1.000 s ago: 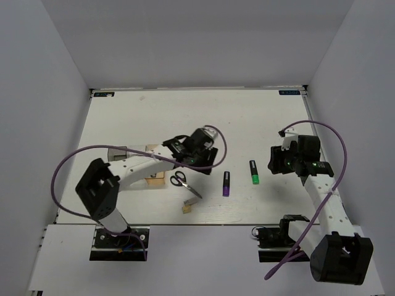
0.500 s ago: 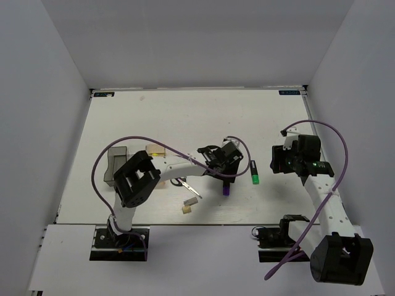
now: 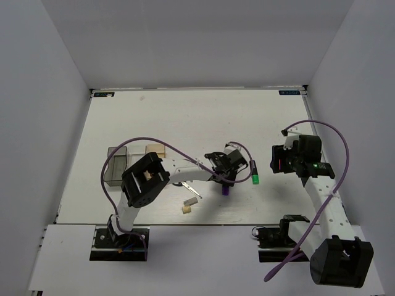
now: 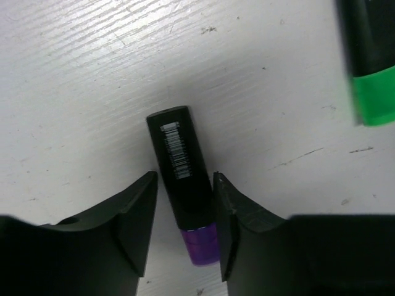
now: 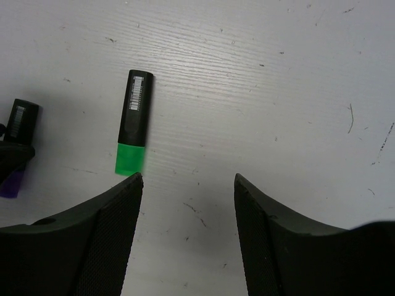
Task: Sort the stationery into containers
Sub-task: Grab a piece of stationery with the left arm
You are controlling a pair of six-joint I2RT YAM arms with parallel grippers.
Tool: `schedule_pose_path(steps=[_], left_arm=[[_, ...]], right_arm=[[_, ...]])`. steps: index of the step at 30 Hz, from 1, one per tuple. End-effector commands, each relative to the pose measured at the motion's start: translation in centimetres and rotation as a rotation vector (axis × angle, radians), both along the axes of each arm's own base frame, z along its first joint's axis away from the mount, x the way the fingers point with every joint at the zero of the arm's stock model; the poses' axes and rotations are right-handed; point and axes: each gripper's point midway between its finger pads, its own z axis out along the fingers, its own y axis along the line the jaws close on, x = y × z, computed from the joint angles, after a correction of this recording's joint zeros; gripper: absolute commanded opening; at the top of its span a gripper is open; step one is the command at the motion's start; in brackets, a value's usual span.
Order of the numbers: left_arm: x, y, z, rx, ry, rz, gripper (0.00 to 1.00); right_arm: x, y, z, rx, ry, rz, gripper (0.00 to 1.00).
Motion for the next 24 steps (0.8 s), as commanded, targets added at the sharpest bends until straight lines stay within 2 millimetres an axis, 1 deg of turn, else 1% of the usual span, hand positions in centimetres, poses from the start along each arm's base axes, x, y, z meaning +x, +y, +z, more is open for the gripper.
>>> schedule_pose_path(steps=[1,2,3,4,5,8,10,11,13,14,15,16,17,18,19,20,22,23,24], left_arm=[[-0.7,1.6,-1.0,0.094,-0.011,0.021,0.5],[-0.8,1.9,-1.5,0.122,-0.018,0.02,0.5],[-1.5,2.7,-1.9,0.164,-0.006,0.008,0.5],[-1.6,3.1,-2.2,0.184,-0.007,0.012,0.5],[-1.9,3.3,-2.5,0.209,-0.02,-0.003,0.5],[-2.5,5.1,-3.7,0.282,-0.015,0.001,0.5],[-2.8,6.0,-4.4,0.307,-0.008,0.011,0.47],[-3.1,7.0,-5.0,0.331,0.0,0.014,0.45],[-3.2,7.4,-5.1,0.335,0.002,0.016,0.35],[-3.4,8.0,-5.5,0.353,0.008,0.013,0.25],[-3.3,8.3,-5.4,0.357,0.007,0.011,0.2],[-3.2,8.3,-5.1,0.353,-0.001,0.006,0.16],[-3.2,8.9,-5.0,0.357,-0.002,0.007,0.11],[-3.0,8.9,-4.4,0.348,-0.018,0.006,0.06],[-2.4,9.0,-3.2,0.33,-0.033,0.009,0.04],[-2.1,9.4,-2.2,0.316,-0.048,0.011,0.02],[-1.0,9.9,-0.7,0.303,-0.088,0.011,0.0],[-0.3,9.9,2.0,0.25,-0.126,0.026,0.0],[0.0,10.4,2.9,0.247,-0.149,0.021,0.0]], right_arm=[[1.0,0.0,2.3,0.011,-0.071,-0.009,0.64],[1.1,0.1,2.3,0.011,-0.074,-0.006,0.64],[1.1,0.1,2.4,0.013,-0.074,-0.005,0.64],[1.0,0.1,2.4,0.013,-0.075,-0.007,0.64],[1.1,0.1,2.4,0.014,-0.076,-0.007,0.64],[1.0,0.2,2.5,0.02,-0.076,-0.005,0.64],[1.1,0.2,2.6,0.022,-0.08,-0.005,0.64],[1.0,0.3,2.6,0.025,-0.08,-0.006,0.64],[1.0,0.3,2.6,0.027,-0.081,-0.004,0.64],[1.0,0.4,2.7,0.028,-0.08,-0.001,0.64],[0.9,0.4,2.5,0.029,-0.076,-0.004,0.64],[1.0,0.3,2.6,0.03,-0.079,-0.004,0.64],[1.0,0.3,2.6,0.03,-0.078,-0.005,0.64],[1.0,0.3,2.5,0.029,-0.078,-0.005,0.64],[1.0,0.4,2.6,0.031,-0.079,-0.003,0.64],[0.9,0.4,2.5,0.032,-0.075,-0.002,0.64],[0.9,0.5,2.5,0.039,-0.075,0.003,0.71],[0.9,0.6,2.4,0.039,-0.072,0.006,0.83],[0.8,0.9,2.4,0.047,-0.068,0.024,0.86]])
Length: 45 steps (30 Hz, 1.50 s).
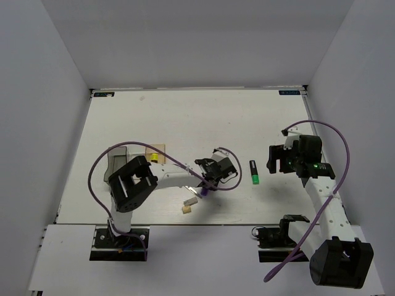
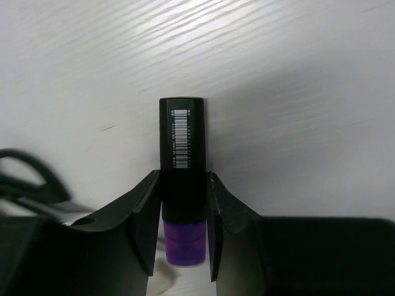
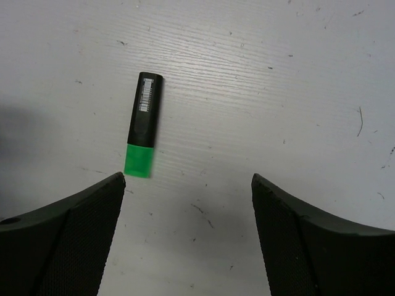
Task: Sort the stationery into containers
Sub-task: Grab a piece of stationery with the left arm, then place the stationery into the container, then grab a piece of stationery with the right arm
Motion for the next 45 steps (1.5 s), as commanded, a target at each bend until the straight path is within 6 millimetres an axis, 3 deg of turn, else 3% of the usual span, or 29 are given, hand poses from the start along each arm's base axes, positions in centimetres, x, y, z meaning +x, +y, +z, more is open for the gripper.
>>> schedule_pose_path(steps=[1,2,4,5,6,7,8,9,10,11,12,14,15,16,18,22,25,29,34,38,39,45], left_arm=[[1.2,3.8,3.9,0.052,-0.062,-0.008,0.0],[1.7,4.3,6.7,-0.003,-0.107,0.003,0.0],[1.9,5.7,8.8,-0.024,-0.141,0.017,0.0],[2.5,6.9,10.1,-0.047,-0.159,0.046,0.0],[2.7,7.6,11.7,-0.082,-0.183,0.061,0.0],[2.7,9.2,11.1,-0.059,-0.179,0.085,0.0],[3.2,10.3,11.5,-0.058,-0.19,0.11,0.0],[3.2,11.2,13.1,-0.096,-0.221,0.125,0.0],[3.4,12.8,12.5,-0.076,-0.215,0.156,0.0],[4.0,14.2,12.5,-0.073,-0.215,0.194,0.0],[4.3,15.5,13.2,-0.095,-0.222,0.23,0.0],[4.3,16.9,12.8,-0.089,-0.205,0.251,0.0],[5.1,18.6,12.7,-0.083,-0.202,0.302,0.0],[5.0,19.2,12.2,-0.075,-0.186,0.31,0.0],[5.5,20.4,11.6,-0.081,-0.153,0.347,0.0],[5.9,21.7,9.9,-0.054,-0.105,0.382,0.02],[6.8,22.2,9.6,-0.055,-0.093,0.401,0.07],[7.5,22.1,9.3,-0.055,-0.071,0.406,0.26],[7.8,22.0,8.8,-0.056,-0.069,0.405,0.46],[7.9,22.4,9.0,-0.055,-0.071,0.413,0.49],[7.9,22.5,9.1,-0.055,-0.075,0.41,0.54],[8.4,22.7,10.3,-0.068,-0.087,0.411,0.55]], right_arm=[[0.9,0.6,2.1,0.021,-0.061,0.034,0.86],[0.8,0.7,1.9,0.023,-0.054,0.04,0.75],[0.5,1.4,1.7,0.045,-0.038,0.084,0.43],[0.4,1.6,1.6,0.049,-0.035,0.093,0.13],[0.3,1.9,1.5,0.063,-0.029,0.111,0.07],[0.1,1.9,1.3,0.061,-0.017,0.115,0.04],[0.0,2.2,1.2,0.07,-0.014,0.134,0.04],[0.0,2.4,1.2,0.074,-0.009,0.14,0.07],[-0.1,2.6,1.1,0.082,-0.007,0.155,0.13],[-0.3,3.1,1.0,0.098,-0.001,0.176,0.22],[-0.3,3.3,0.9,0.108,0.005,0.189,0.42],[-0.7,4.7,0.9,0.159,0.022,0.26,0.63],[-0.9,5.1,0.9,0.171,0.031,0.28,0.74],[-0.9,6.0,1.5,0.202,0.028,0.332,0.76],[-1.1,7.7,1.5,0.216,0.057,0.407,0.72],[0.6,8.7,0.9,0.209,0.101,0.415,0.6],[1.8,9.9,-0.3,0.173,0.159,0.421,0.59],[3.7,9.5,-2.9,0.058,0.213,0.347,0.6],[4.4,9.3,-4.7,-0.027,0.267,0.316,0.64],[4.3,9.0,-5.9,-0.089,0.301,0.299,0.64],[4.2,8.9,-6.4,-0.104,0.317,0.296,0.64],[4.1,7.6,-7.7,-0.185,0.337,0.25,0.64]])
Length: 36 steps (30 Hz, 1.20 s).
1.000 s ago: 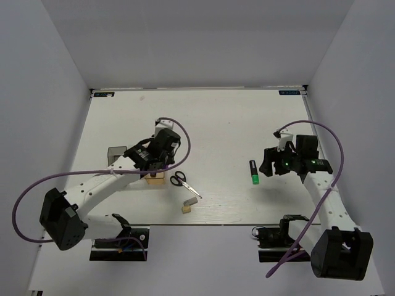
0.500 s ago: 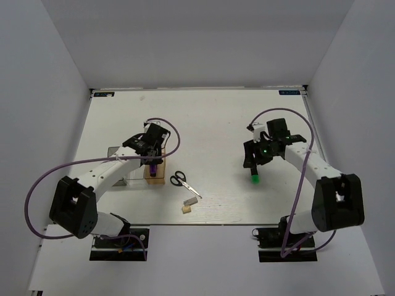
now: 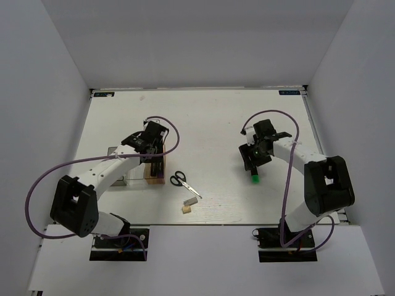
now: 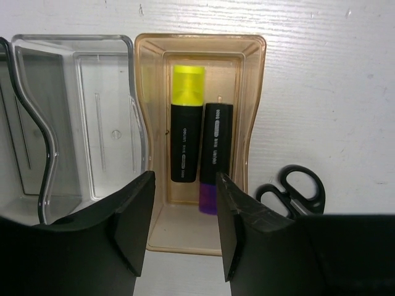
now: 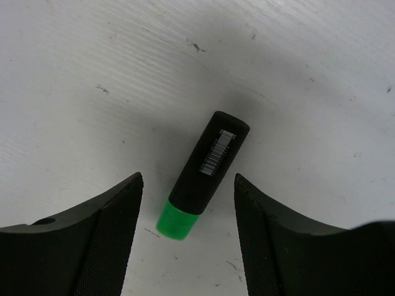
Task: Sort the stationery into containers
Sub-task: Grab a piece of stationery with the right arm, then place the stationery into the container
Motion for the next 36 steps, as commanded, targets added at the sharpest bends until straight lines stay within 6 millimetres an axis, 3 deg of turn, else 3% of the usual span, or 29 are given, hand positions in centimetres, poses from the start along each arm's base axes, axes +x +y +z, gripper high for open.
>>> schedule_pose_path(steps=[1,6,7,9,11,12,13,14,15,16,18,22,24,26,27,29,30,32,33,34,36], left_arm=[[1.2,-0.2,2.7,-0.038,-0.069,-0.002,0.55],[-0.4,-0.9,4.6,-0.117,-0.112,-0.034,0.55],[-1.5,-1.3,3.7,-0.143,-0.078,-0.06,0.56],[-2.7,-1.7,5.1,-0.205,-0.12,-0.097,0.65],[-4.6,-2.3,4.4,-0.271,-0.108,-0.151,0.74],[-5.3,-2.2,5.7,-0.304,-0.156,-0.162,0.78],[-6.5,-1.9,4.2,-0.301,-0.118,-0.168,0.79],[-7.0,-1.8,4.0,-0.313,-0.116,-0.171,0.81],[-7.6,-1.6,5.0,-0.338,-0.164,-0.178,0.81],[-8.5,-1.3,3.6,-0.332,-0.132,-0.18,0.81],[-9.4,-1.4,3.8,-0.361,-0.144,-0.201,0.82],[-10.9,-1.4,3.6,-0.397,-0.163,-0.251,0.82],[-11.9,-1.5,3.5,-0.412,-0.166,-0.294,0.82],[-12.1,-1.3,3.9,-0.413,-0.191,-0.308,0.82],[-12.2,-1.2,4.0,-0.409,-0.196,-0.315,0.82],[-12.5,-1.0,4.5,-0.422,-0.242,-0.321,0.82],[-12.5,-1.0,4.3,-0.422,-0.245,-0.322,0.82],[-12.7,-1.0,4.9,-0.45,-0.289,-0.325,0.82],[-12.9,-0.9,4.7,-0.456,-0.294,-0.321,0.82],[-13.0,-1.1,4.8,-0.473,-0.292,-0.318,0.8],[-13.2,-1.5,4.9,-0.502,-0.299,-0.333,0.71]], right_arm=[[1.1,-0.7,0.1,-0.059,-0.033,-0.036,0.64],[1.3,-1.1,-1.5,-0.111,-0.003,-0.052,0.64],[1.0,-1.2,-2.3,-0.136,0.018,-0.052,0.63],[0.9,-1.2,-3.0,-0.145,0.032,-0.055,0.59],[0.2,-1.1,-3.9,-0.143,0.071,-0.062,0.55],[0.0,-0.9,-4.2,-0.14,0.083,-0.061,0.46],[-0.3,-0.8,-4.4,-0.134,0.095,-0.065,0.38],[-0.9,-1.0,-5.0,-0.14,0.13,-0.071,0.29],[-1.0,-0.9,-5.1,-0.14,0.137,-0.067,0.11],[-1.1,-0.9,-5.2,-0.138,0.148,-0.071,0.02],[-1.3,-0.7,-5.0,-0.14,0.158,-0.061,0.0],[-1.0,3.8,-2.0,0.036,0.151,0.061,0.0],[0.0,8.3,2.1,0.173,0.119,0.194,0.0],[-0.3,9.4,2.8,0.195,0.132,0.23,0.0],[0.6,12.3,5.2,0.28,0.118,0.293,0.0],[-0.2,15.0,6.6,0.331,0.145,0.357,0.0],[1.0,17.6,8.5,0.403,0.143,0.387,0.0],[1.1,20.9,10.0,0.457,0.147,0.431,0.0],[1.6,23.2,12.0,0.539,0.128,0.45,0.0],[2.3,24.6,12.0,0.567,0.151,0.428,0.0],[1.4,27.7,14.0,0.674,0.211,0.42,0.0]])
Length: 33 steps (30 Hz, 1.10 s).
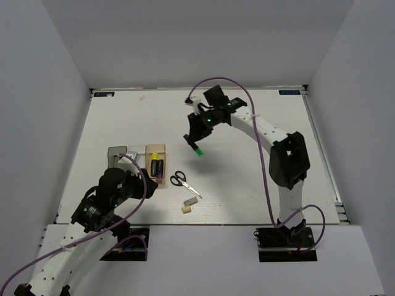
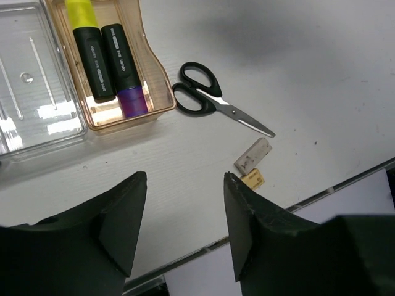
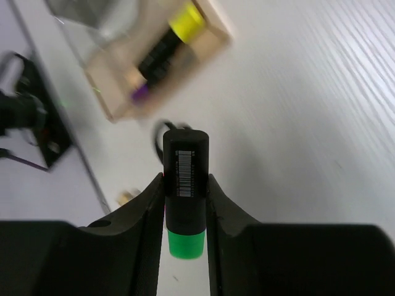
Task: Sort the stationery into containers
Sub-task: Place the stationery into the container
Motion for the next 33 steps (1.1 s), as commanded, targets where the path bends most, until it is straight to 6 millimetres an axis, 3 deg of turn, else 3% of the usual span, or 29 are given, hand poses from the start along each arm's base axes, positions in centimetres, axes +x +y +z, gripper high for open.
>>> schedule_pose_path(steps=[1,5,7,11,17,22,27,28,29,31,32,33], left_arm=[[-0.6,-0.9,0.0,-0.041,0.012,-0.043,0.61],[-1.4,-1.2,0.0,-0.04,0.046,-0.078,0.47],[-1.6,-1.3,-0.1,-0.046,0.046,-0.084,0.47],[-2.2,-1.0,-0.5,-0.039,0.066,-0.086,0.47],[-2.3,-0.9,-0.8,-0.042,0.071,-0.08,0.47],[-2.6,-1.1,-0.7,-0.045,0.083,-0.096,0.5],[-2.8,-1.1,-0.7,-0.042,0.088,-0.105,0.51],[-2.9,-1.0,-0.8,-0.038,0.089,-0.102,0.51],[-2.9,-1.0,-0.8,-0.038,0.091,-0.107,0.51],[-2.9,-1.0,-0.8,-0.034,0.094,-0.103,0.51],[-3.0,-1.1,-0.8,-0.034,0.095,-0.113,0.51],[-3.0,-1.0,-0.8,-0.032,0.101,-0.111,0.51]], right_arm=[[-1.5,6.3,2.7,0.205,0.168,0.032,0.0],[-1.2,10.8,4.7,0.336,0.073,0.031,0.0],[-1.0,12.7,5.4,0.365,0.081,-0.016,0.0],[0.0,15.0,4.1,0.374,0.112,-0.108,0.0],[-0.1,17.5,2.1,0.363,0.142,-0.189,0.0],[-0.3,18.3,0.0,0.314,0.124,-0.21,0.0],[-1.0,18.9,-0.8,0.272,0.067,-0.183,0.0],[-1.2,19.0,-0.7,0.27,0.065,-0.178,0.02],[-1.6,19.0,-0.8,0.265,0.06,-0.162,0.15],[-1.8,18.8,-1.0,0.259,0.054,-0.153,0.26],[-1.8,18.6,-0.6,0.259,0.045,-0.15,0.37],[-2.0,18.3,-1.2,0.246,0.047,-0.151,0.39]])
